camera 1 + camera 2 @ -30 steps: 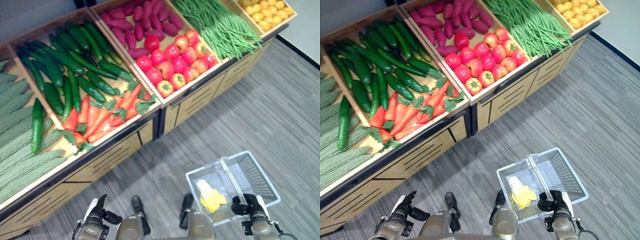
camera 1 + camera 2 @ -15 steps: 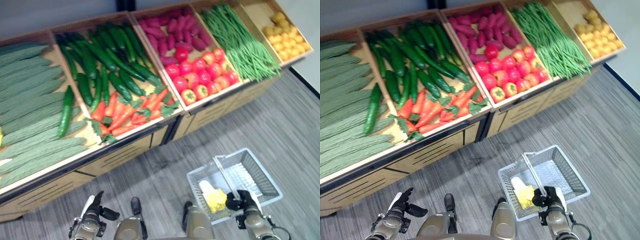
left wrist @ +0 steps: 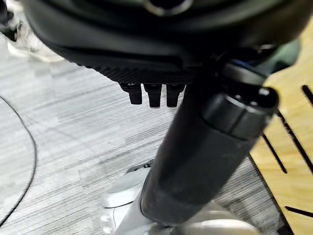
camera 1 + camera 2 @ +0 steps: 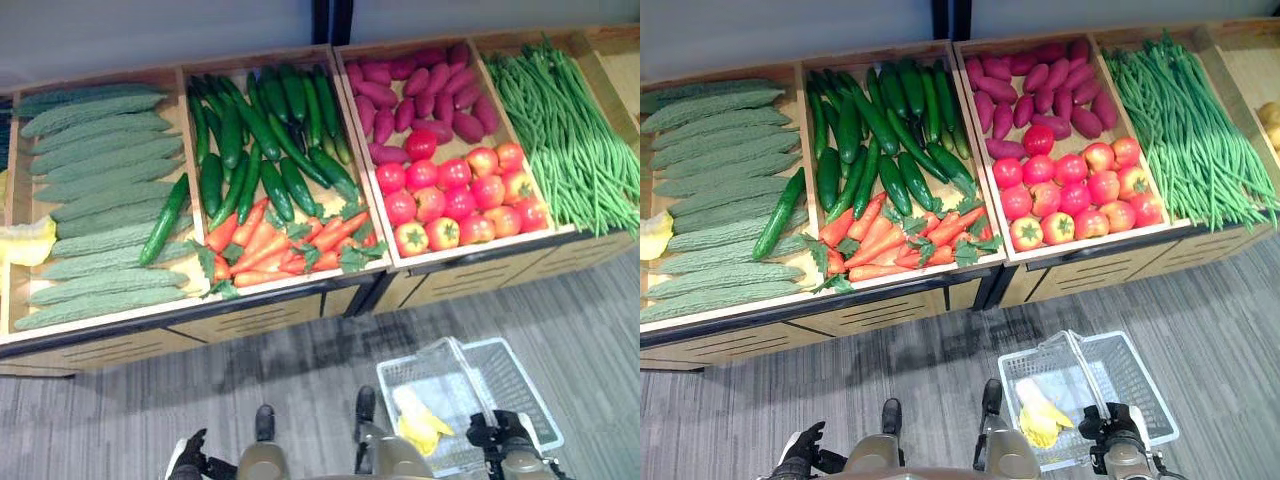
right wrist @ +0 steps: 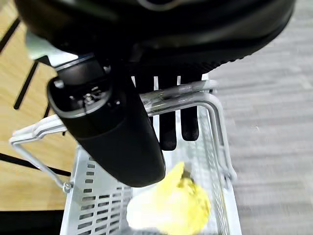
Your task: Get the vegetables into the basket
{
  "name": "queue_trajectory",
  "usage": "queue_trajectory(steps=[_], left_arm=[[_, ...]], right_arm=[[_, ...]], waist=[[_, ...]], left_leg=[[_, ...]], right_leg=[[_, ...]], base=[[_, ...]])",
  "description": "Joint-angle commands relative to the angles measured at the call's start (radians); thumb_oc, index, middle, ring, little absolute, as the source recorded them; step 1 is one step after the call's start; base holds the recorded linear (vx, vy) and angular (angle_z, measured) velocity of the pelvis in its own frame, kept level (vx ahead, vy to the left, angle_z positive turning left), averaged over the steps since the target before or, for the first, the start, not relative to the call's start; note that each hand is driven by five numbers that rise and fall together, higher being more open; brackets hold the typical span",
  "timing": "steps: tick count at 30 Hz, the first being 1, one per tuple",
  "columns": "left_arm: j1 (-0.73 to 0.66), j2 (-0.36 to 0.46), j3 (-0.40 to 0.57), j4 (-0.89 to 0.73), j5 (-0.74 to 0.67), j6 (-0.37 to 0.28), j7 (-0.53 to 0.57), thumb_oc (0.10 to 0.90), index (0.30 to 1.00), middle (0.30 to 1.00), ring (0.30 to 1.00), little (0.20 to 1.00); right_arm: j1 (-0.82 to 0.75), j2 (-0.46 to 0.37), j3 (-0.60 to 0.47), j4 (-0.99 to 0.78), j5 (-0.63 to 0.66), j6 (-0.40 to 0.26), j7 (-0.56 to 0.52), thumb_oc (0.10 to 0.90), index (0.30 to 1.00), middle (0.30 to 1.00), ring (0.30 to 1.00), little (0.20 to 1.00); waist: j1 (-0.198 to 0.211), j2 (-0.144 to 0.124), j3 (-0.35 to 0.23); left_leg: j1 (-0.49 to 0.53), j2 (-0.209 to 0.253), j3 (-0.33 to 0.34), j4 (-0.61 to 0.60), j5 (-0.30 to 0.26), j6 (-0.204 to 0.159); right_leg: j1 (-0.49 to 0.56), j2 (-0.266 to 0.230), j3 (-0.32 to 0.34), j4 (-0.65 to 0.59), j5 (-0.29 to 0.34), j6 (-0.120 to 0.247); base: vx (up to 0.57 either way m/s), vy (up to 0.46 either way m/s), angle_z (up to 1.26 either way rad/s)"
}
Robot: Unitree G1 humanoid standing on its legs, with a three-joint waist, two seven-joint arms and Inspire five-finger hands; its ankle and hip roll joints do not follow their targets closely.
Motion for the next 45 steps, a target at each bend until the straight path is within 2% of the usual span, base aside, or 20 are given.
queue_trajectory(steps=[1, 3, 5, 6, 8, 12, 14, 15, 16, 17, 19, 20, 23, 25, 28, 30, 32, 33, 38, 45], left_arm=[[-0.059, 0.009, 0.066, 0.014, -0.077, -0.026, 0.069, 0.9, 1.0, 1.0, 1.0, 1.0], [-0.06, 0.008, 0.086, 0.014, -0.09, -0.031, 0.101, 0.9, 1.0, 1.0, 1.0, 1.0], [-0.072, 0.004, 0.246, 0.015, -0.248, -0.072, 0.267, 0.9, 1.0, 1.0, 1.0, 1.0], [-0.071, 0.004, 0.246, 0.015, -0.248, -0.072, 0.267, 0.9, 1.0, 1.0, 1.0, 1.0], [-0.07, 0.019, 0.37, -0.007, -0.352, -0.106, 0.367, 0.9, 1.0, 1.0, 1.0, 1.0], [-0.07, 0.072, 0.473, -0.019, -0.422, -0.137, 0.431, 0.9, 1.0, 1.0, 1.0, 1.0], [-0.064, 0.113, 0.502, -0.077, -0.386, -0.155, 0.495, 0.9, 1.0, 1.0, 1.0, 1.0], [-0.048, 0.167, 0.527, -0.153, -0.322, -0.164, 0.571, 0.9, 1.0, 1.0, 1.0, 1.0], [-0.046, 0.166, 0.528, -0.157, -0.319, -0.161, 0.575, 0.9, 1.0, 1.0, 1.0, 1.0], [-0.027, 0.214, 0.553, -0.269, -0.228, -0.166, 0.668, 0.9, 1.0, 1.0, 1.0, 1.0], [-0.014, 0.234, 0.566, -0.34, -0.195, -0.171, 0.705, 0.9, 1.0, 1.0, 1.0, 1.0], [0.012, 0.259, 0.593, -0.486, -0.113, -0.164, 0.754, 0.9, 1.0, 1.0, 1.0, 1.0], [0.033, 0.295, 0.614, -0.629, 0.015, -0.13, 0.795, 0.9, 1.0, 1.0, 1.0, 1.0], [0.04, 0.346, 0.633, -0.783, 0.195, -0.066, 0.841, 0.9, 1.0, 1.0, 1.0, 1.0], [-0.003, 0.408, 0.595, -0.869, 0.326, -0.012, 0.826, 0.9, 1.0, 1.0, 1.0, 1.0], [-0.024, 0.436, 0.5, -0.954, 0.411, -0.023, 0.697, 0.9, 1.0, 1.0, 1.0, 1.0], [-0.04, 0.467, 0.444, -0.969, 0.433, -0.047, 0.631, 0.9, 1.0, 1.0, 1.0, 1.0], [-0.059, 0.514, 0.387, -0.972, 0.462, -0.056, 0.574, 0.9, 1.0, 1.0, 1.0, 1.0], [-0.127, 0.564, 0.285, -0.985, 0.463, -0.066, 0.448, 0.9, 1.0, 1.0, 1.0, 1.0], [-0.192, 0.63, 0.187, -0.974, 0.481, -0.084, 0.357, 0.9, 1.0, 1.0, 1.0, 1.0]], right_arm=[[0.036, -0.049, -0.033, 0.013, 0.034, -0.017, -0.041, 0.4, 0.3, 0.3, 0.3, 0.3], [0.037, -0.042, -0.029, 0.013, 0.027, -0.017, -0.047, 0.4, 0.3, 0.3, 0.3, 0.3], [0.042, -0.014, -0.016, 0.024, 0.005, -0.014, -0.083, 0.4, 0.3, 0.3, 0.3, 0.3], [0.042, -0.014, -0.016, 0.024, 0.005, -0.014, -0.083, 0.4, 0.3, 0.3, 0.3, 0.3], [0.048, -0.008, -0.02, 0.031, -0.003, -0.009, -0.101, 0.4, 0.3, 0.3, 0.3, 0.3], [0.049, -0.009, -0.013, 0.032, -0.018, 0.002, -0.099, 0.4, 0.3, 0.3, 0.3, 0.3], [0.056, -0.008, -0.009, 0.029, -0.035, -0.001, -0.102, 0.4, 0.3, 0.3, 0.3, 0.3], [0.06, -0.006, -0.003, 0.02, -0.046, -0.007, -0.104, 0.4, 0.3, 0.3, 0.3, 0.3], [0.061, -0.006, -0.003, 0.02, -0.046, -0.007, -0.104, 0.4, 0.3, 0.3, 0.3, 0.3], [0.07, -0.001, -0.004, 0.021, -0.053, -0.016, -0.108, 0.4, 0.3, 0.3, 0.3, 0.3], [0.078, 0.001, -0.006, 0.015, -0.055, -0.021, -0.108, 0.4, 0.3, 0.3, 0.3, 0.3], [0.09, 0.003, -0.019, 0.021, -0.055, -0.024, -0.107, 0.4, 0.3, 0.3, 0.3, 0.3], [0.1, 0.009, -0.029, 0.027, -0.054, -0.028, -0.104, 0.4, 0.3, 0.3, 0.3, 0.3], [0.106, 0.011, -0.033, 0.044, -0.052, -0.033, -0.097, 0.4, 0.3, 0.3, 0.3, 0.3], [0.093, 0.003, -0.009, 0.032, -0.054, -0.04, -0.091, 0.4, 0.3, 0.3, 0.3, 0.3], [0.076, -0.007, 0.002, -0.006, -0.059, -0.045, -0.087, 0.4, 0.3, 0.3, 0.3, 0.3], [0.065, -0.014, 0.008, -0.024, -0.061, -0.046, -0.085, 0.4, 0.3, 0.3, 0.3, 0.3], [0.06, -0.022, 0.022, -0.05, -0.068, -0.051, -0.078, 0.4, 0.3, 0.3, 0.3, 0.3], [0.039, -0.042, 0.037, -0.072, -0.087, -0.041, -0.058, 0.4, 0.3, 0.3, 0.3, 0.3], [0.023, -0.052, 0.045, -0.08, -0.095, -0.043, -0.042, 0.4, 0.3, 0.3, 0.3, 0.3]], waist=[[-0.012, -0.025, -0.007], [-0.011, -0.026, -0.012], [-0.001, -0.03, -0.039], [-0.001, -0.03, -0.04], [0.001, -0.033, -0.057], [0.002, -0.036, -0.069], [0.004, -0.039, -0.075], [0.006, -0.042, -0.08], [0.006, -0.043, -0.08], [0.01, -0.047, -0.085], [0.013, -0.048, -0.087], [0.018, -0.05, -0.092], [0.022, -0.051, -0.095], [0.023, -0.053, -0.103], [0.013, -0.052, -0.108], [-0.001, -0.048, -0.102], [-0.009, -0.045, -0.097], [-0.019, -0.043, -0.091], [-0.039, -0.042, -0.077], [-0.054, -0.041, -0.065]], left_leg=[[0.018, -0.006, 0.037, -0.017, -0.009, -0.007], [0.025, -0.007, 0.037, -0.025, -0.007, -0.009], [0.049, -0.007, 0.038, -0.063, 0.0, -0.013], [0.049, -0.008, 0.038, -0.063, 0.0, -0.013], [0.053, -0.012, 0.041, -0.067, -0.011, -0.016], [0.061, -0.016, 0.051, -0.067, -0.023, -0.02], [0.066, -0.018, 0.055, -0.067, -0.03, -0.021], [0.07, -0.019, 0.058, -0.067, -0.034, -0.023], [0.071, -0.02, 0.058, -0.067, -0.034, -0.023], [0.073, -0.021, 0.057, -0.067, -0.037, -0.024], [0.074, -0.022, 0.056, -0.067, -0.038, -0.025], [0.073, -0.023, 0.055, -0.067, -0.04, -0.027], [0.073, -0.023, 0.048, -0.067, -0.043, -0.029], [0.073, -0.022, 0.044, -0.067, -0.046, -0.032], [0.068, -0.019, 0.055, -0.067, -0.044, -0.037], [0.062, -0.014, 0.062, -0.067, -0.042, -0.04], [0.064, -0.013, 0.065, -0.067, -0.042, -0.039], [0.065, -0.012, 0.07, -0.067, -0.042, -0.038], [0.073, -0.009, 0.092, -0.067, -0.048, -0.033], [0.08, -0.007, 0.118, -0.067, -0.052, -0.03]], right_leg=[[-0.011, -0.088, 0.023, 0.11, -0.057, 0.094], [-0.004, -0.086, 0.019, 0.106, -0.056, 0.095], [0.023, -0.084, 0.012, 0.072, -0.046, 0.102], [0.024, -0.085, 0.012, 0.071, -0.046, 0.102], [0.039, -0.094, 0.005, 0.039, -0.029, 0.111], [0.05, -0.103, 0.009, 0.011, -0.009, 0.12], [0.052, -0.108, 0.013, 0.008, -0.004, 0.125], [0.053, -0.11, 0.017, 0.006, -0.002, 0.128], [0.053, -0.111, 0.017, 0.006, -0.002, 0.129], [0.056, -0.114, 0.017, 0.006, -0.001, 0.131], [0.058, -0.115, 0.016, 0.006, -0.001, 0.131], [0.062, -0.119, 0.01, 0.005, -0.001, 0.134], [0.069, -0.122, 0.002, 0.003, -0.002, 0.137], [0.073, -0.125, -0.002, 0.0, -0.002, 0.14], [0.065, -0.125, 0.001, -0.001, 0.001, 0.144], [0.055, -0.125, 0.01, -0.001, 0.005, 0.144], [0.053, -0.125, 0.017, -0.001, 0.007, 0.143], [0.049, -0.124, 0.024, -0.001, 0.009, 0.144], [0.03, -0.117, 0.051, -0.001, 0.015, 0.143], [0.007, -0.111, 0.082, 0.001, 0.022, 0.144]], base=[[0.08, -0.034, 0.62], [0.05, -0.03, 0.36], [0.08, -0.016, 0.03], [0.04, 0.02, -0.04], [0.04, 0.063, -0.02], [0.01, 0.07, -0.05], [0.0, 0.056, -0.12], [0.0, 0.055, -0.09], [0.0, 0.049, -0.02], [0.0, 0.0, 0.0], [0.0, 0.0, 0.0], [0.0, 0.0, 0.0], [0.01, 0.002, 0.03], [0.01, 0.003, 0.03], [-0.01, 0.002, -0.01], [-0.03, 0.014, -0.05], [0.0, 0.025, -0.09], [0.0, 0.029, -0.18], [0.0, 0.023, -0.16], [0.01, 0.023, -0.17]])
